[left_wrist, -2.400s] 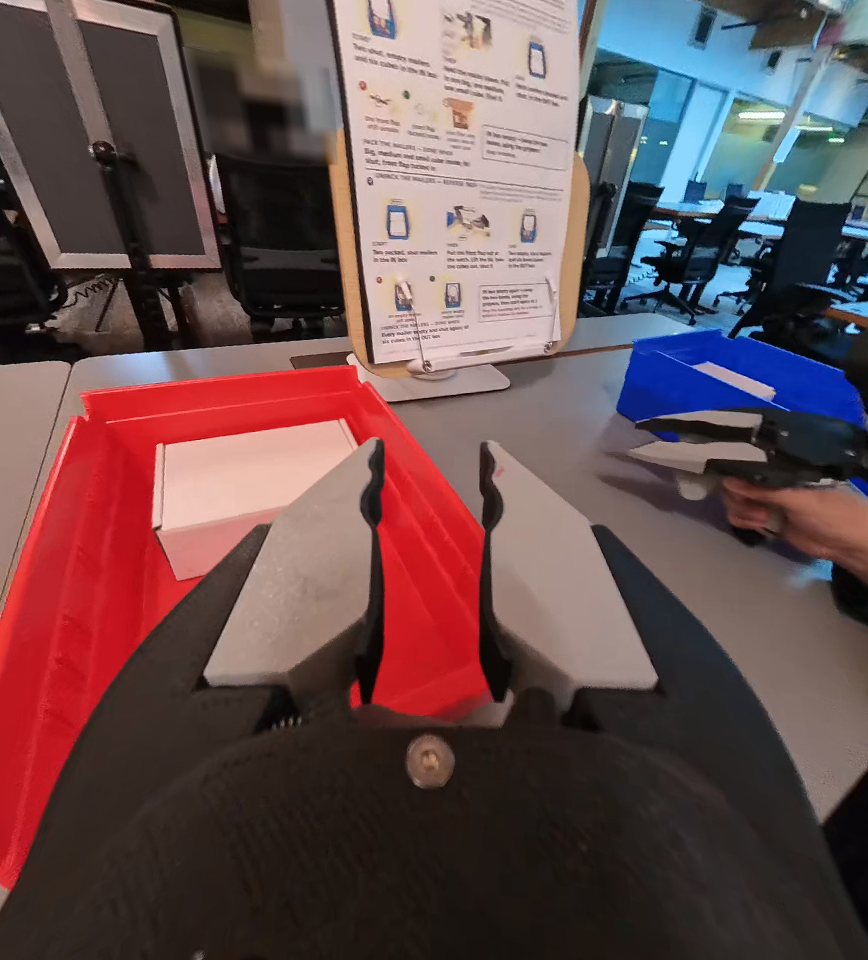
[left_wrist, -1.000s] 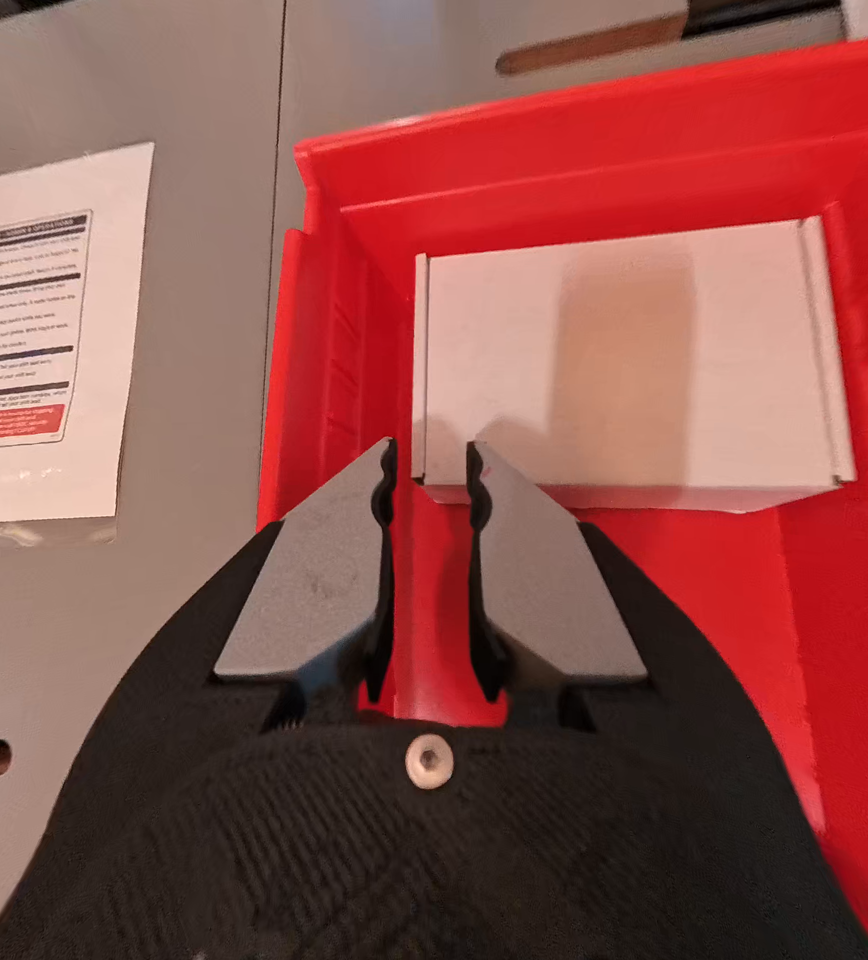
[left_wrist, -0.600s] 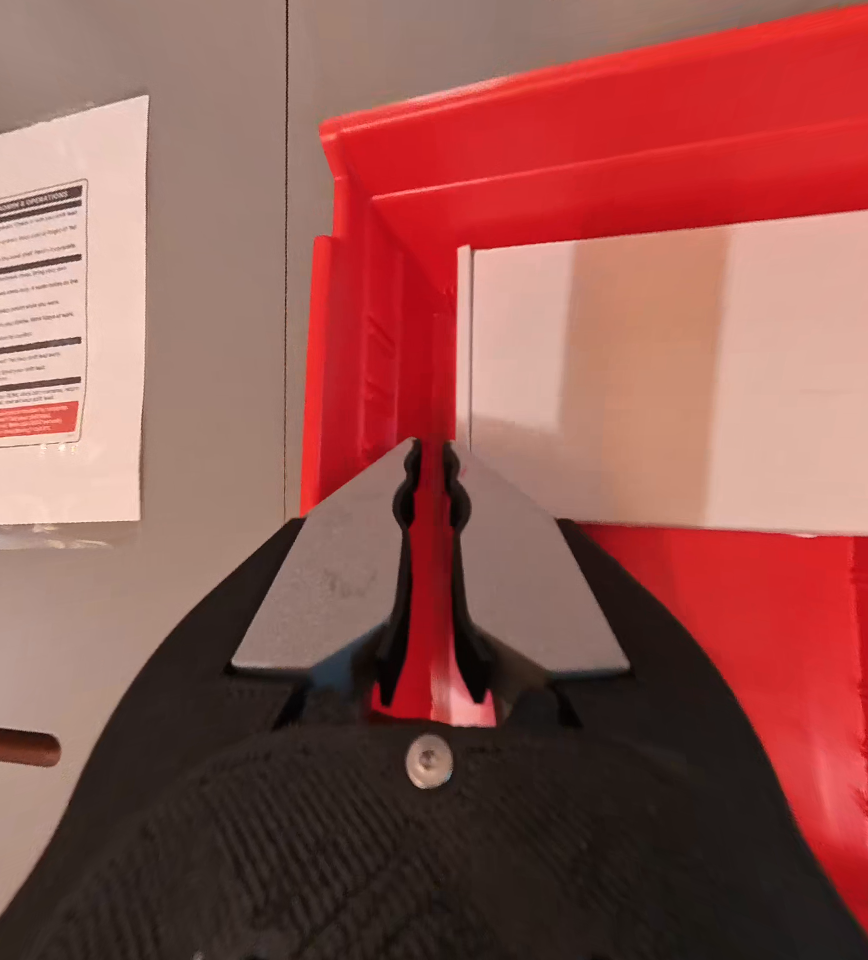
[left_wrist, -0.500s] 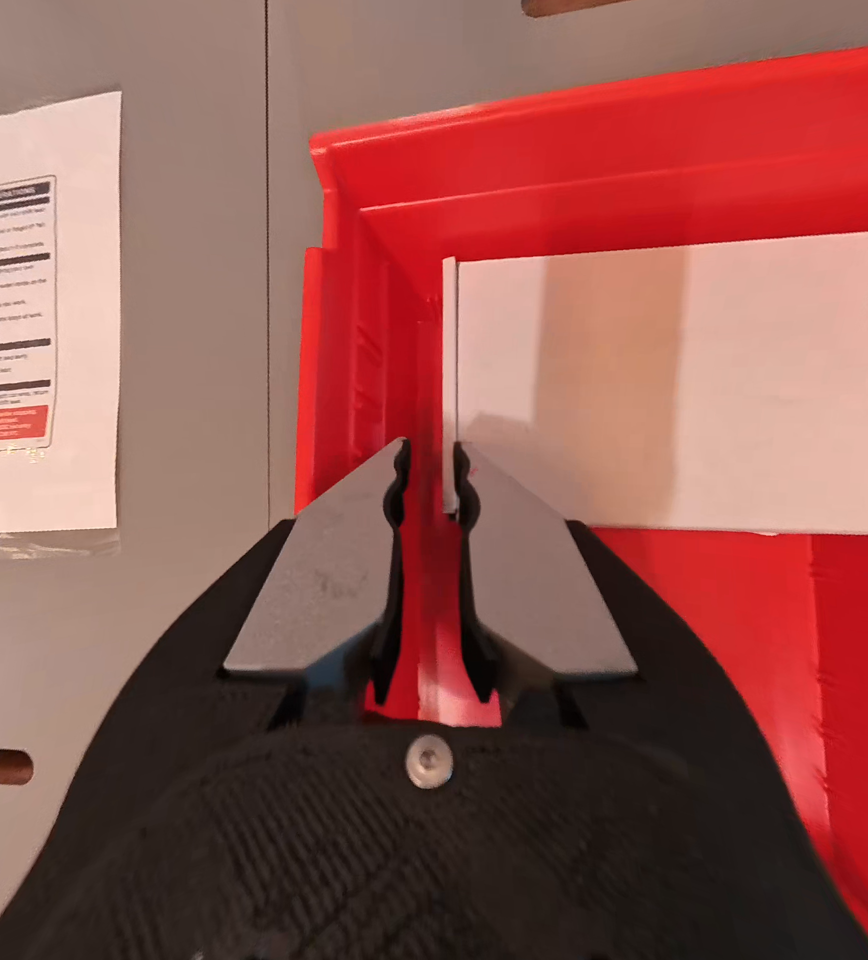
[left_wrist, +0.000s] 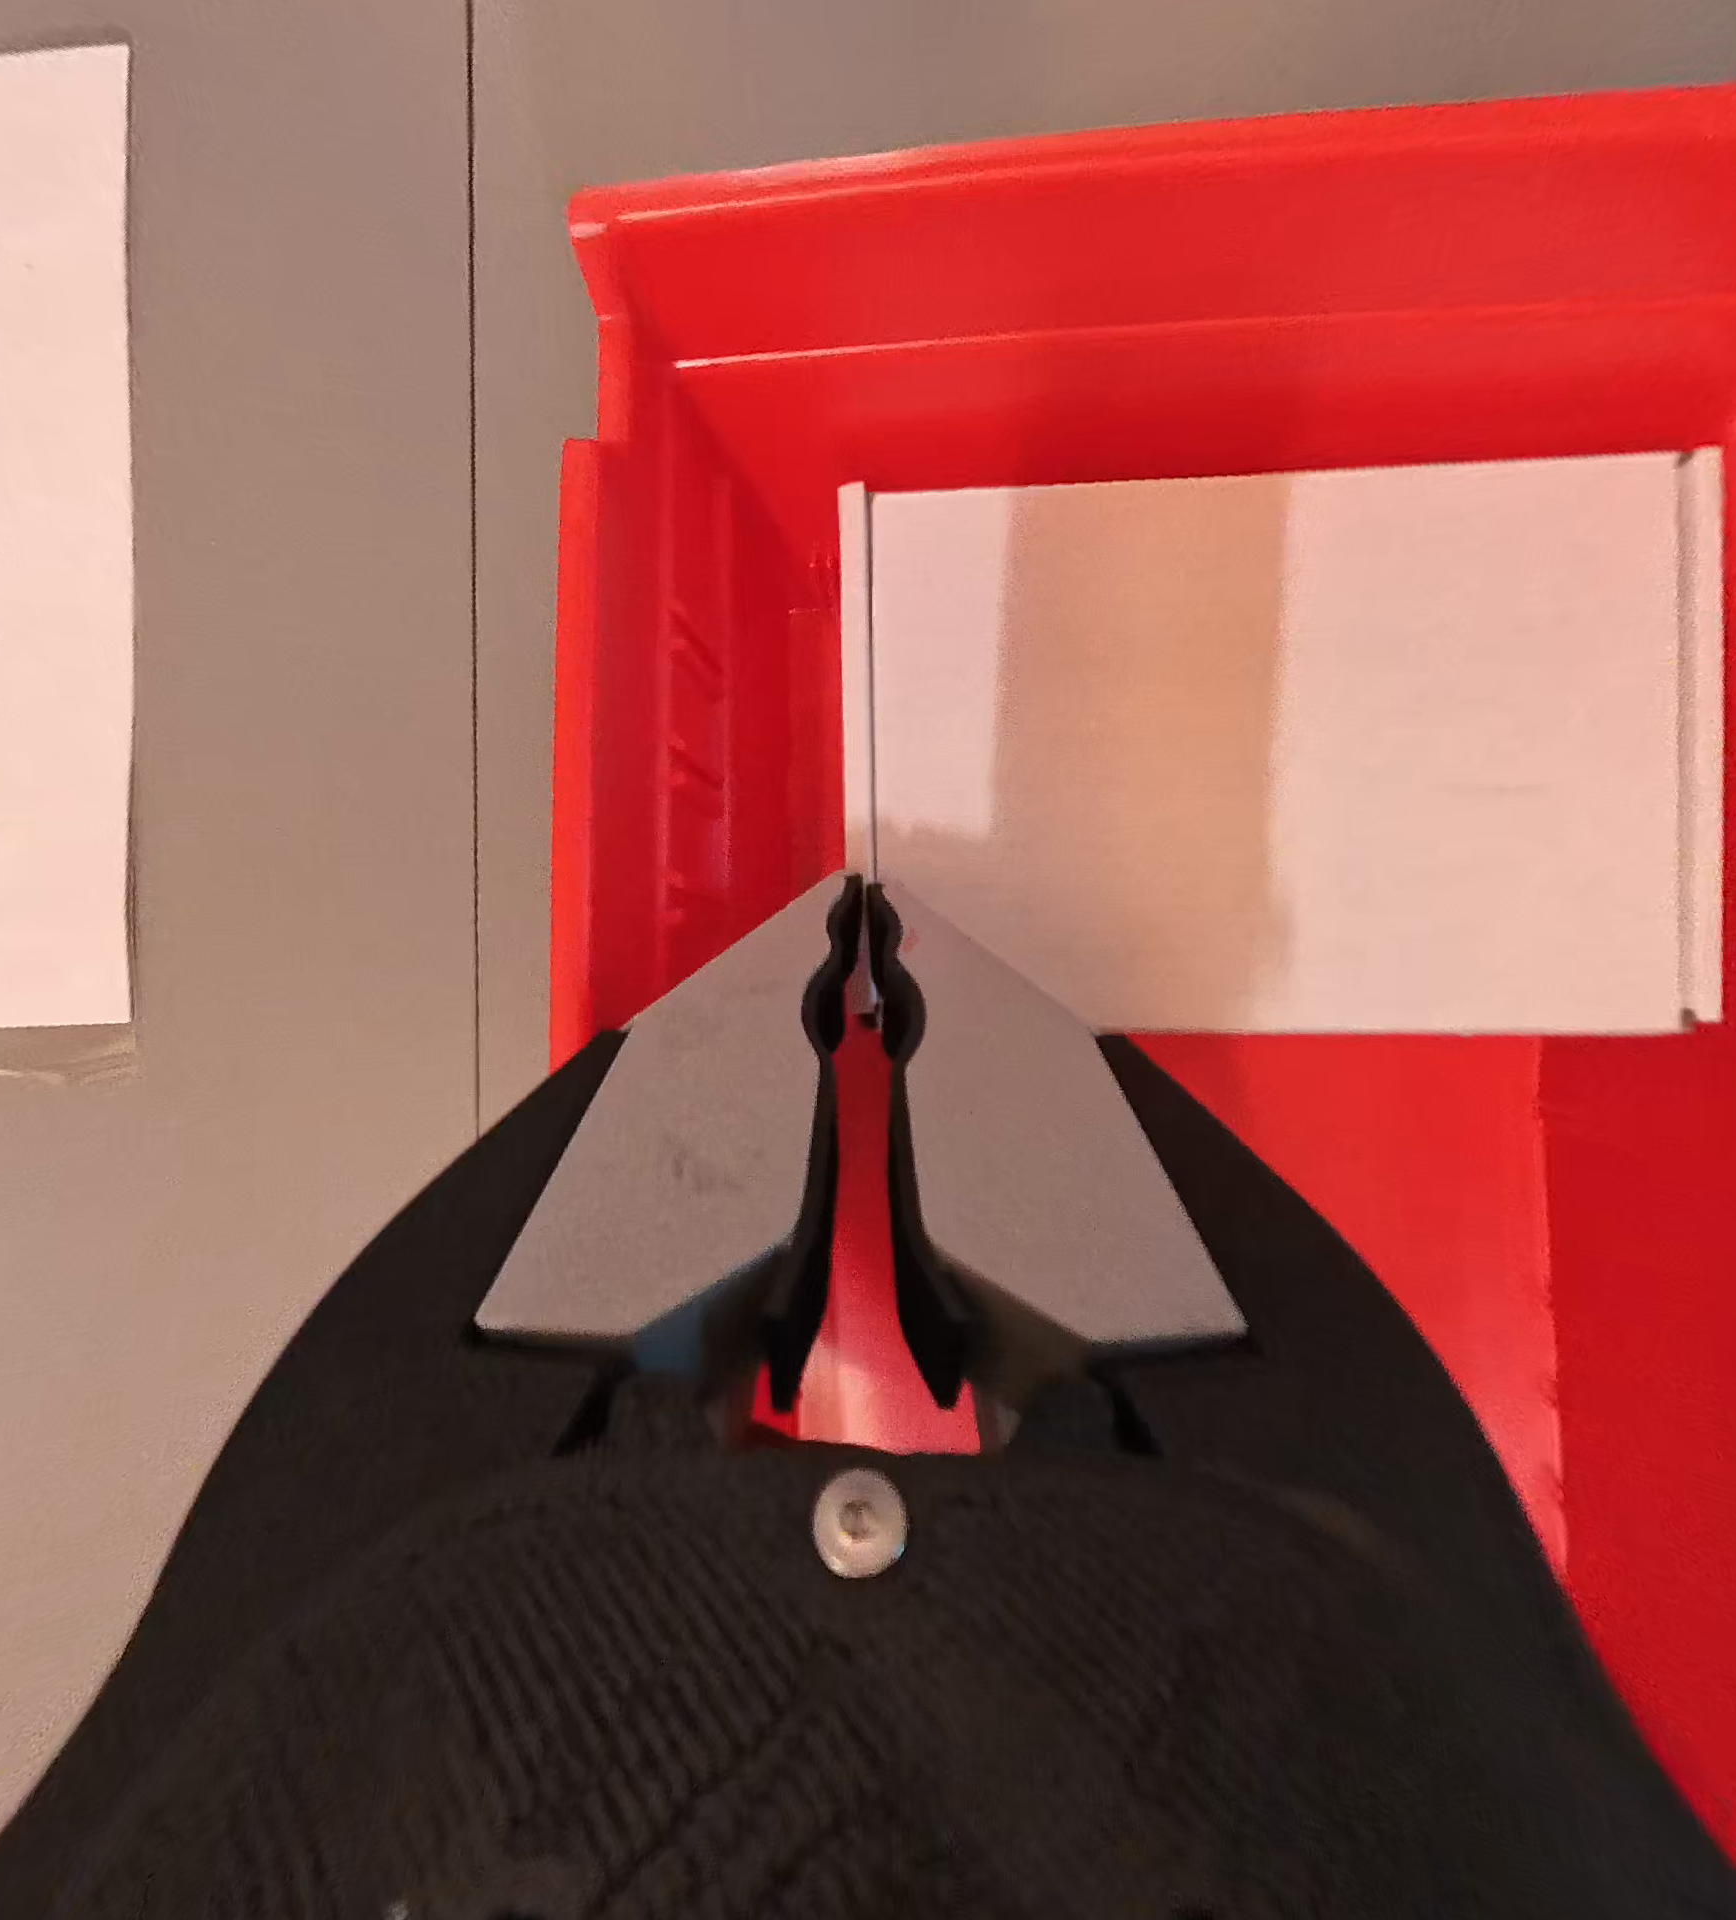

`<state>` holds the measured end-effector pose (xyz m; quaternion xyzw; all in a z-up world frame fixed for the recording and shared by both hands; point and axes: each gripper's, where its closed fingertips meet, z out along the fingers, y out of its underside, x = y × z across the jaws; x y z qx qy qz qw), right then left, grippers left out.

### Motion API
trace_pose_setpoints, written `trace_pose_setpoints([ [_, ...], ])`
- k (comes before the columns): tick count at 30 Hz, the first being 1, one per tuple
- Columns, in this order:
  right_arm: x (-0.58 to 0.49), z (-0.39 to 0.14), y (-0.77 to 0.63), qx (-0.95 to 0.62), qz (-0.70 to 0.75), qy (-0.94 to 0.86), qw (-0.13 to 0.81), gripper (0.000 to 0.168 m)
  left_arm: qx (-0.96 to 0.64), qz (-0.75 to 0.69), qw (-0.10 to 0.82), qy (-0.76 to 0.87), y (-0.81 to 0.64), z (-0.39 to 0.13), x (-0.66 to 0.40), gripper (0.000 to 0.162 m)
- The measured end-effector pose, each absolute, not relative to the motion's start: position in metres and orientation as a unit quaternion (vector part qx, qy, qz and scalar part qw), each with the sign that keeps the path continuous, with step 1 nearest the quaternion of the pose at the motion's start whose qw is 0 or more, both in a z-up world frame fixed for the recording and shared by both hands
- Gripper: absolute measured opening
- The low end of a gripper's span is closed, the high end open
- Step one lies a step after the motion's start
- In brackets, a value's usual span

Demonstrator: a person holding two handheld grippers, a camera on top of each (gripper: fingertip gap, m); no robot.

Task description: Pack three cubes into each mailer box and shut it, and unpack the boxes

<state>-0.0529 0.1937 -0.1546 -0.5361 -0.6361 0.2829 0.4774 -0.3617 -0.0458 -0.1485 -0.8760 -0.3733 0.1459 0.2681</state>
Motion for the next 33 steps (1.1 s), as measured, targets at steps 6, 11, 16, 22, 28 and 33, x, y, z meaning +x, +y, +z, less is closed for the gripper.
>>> trace_pose_setpoints([
  [6, -0.053, -0.156, 0.192, -0.531, 0.276, -0.643, 0.478, 0.027, -0.883, 0.136, 0.256, -0.368, -0.052, -0.148, -0.355, 0.002],
  [11, -0.053, -0.156, 0.192, -0.529, 0.275, -0.644, 0.480, 0.026, -0.887, 0.136, 0.251, -0.364, -0.054, -0.149, -0.354, 0.004],
  [16, -0.054, -0.156, 0.189, -0.519, 0.267, -0.651, 0.486, 0.026, -0.890, 0.150, 0.240, -0.357, -0.055, -0.148, -0.353, 0.005],
  [22, -0.053, -0.155, 0.187, -0.521, 0.277, -0.647, 0.483, 0.025, -0.886, 0.121, 0.247, -0.372, -0.057, -0.149, -0.349, 0.003],
  [28, -0.053, -0.155, 0.185, -0.518, 0.279, -0.649, 0.482, 0.025, -0.891, 0.133, 0.245, -0.359, -0.061, -0.150, -0.348, 0.000],
  [33, -0.053, -0.154, 0.184, -0.515, 0.278, -0.649, 0.486, 0.025, -0.907, 0.152, 0.219, -0.327, -0.062, -0.148, -0.344, 0.000],
])
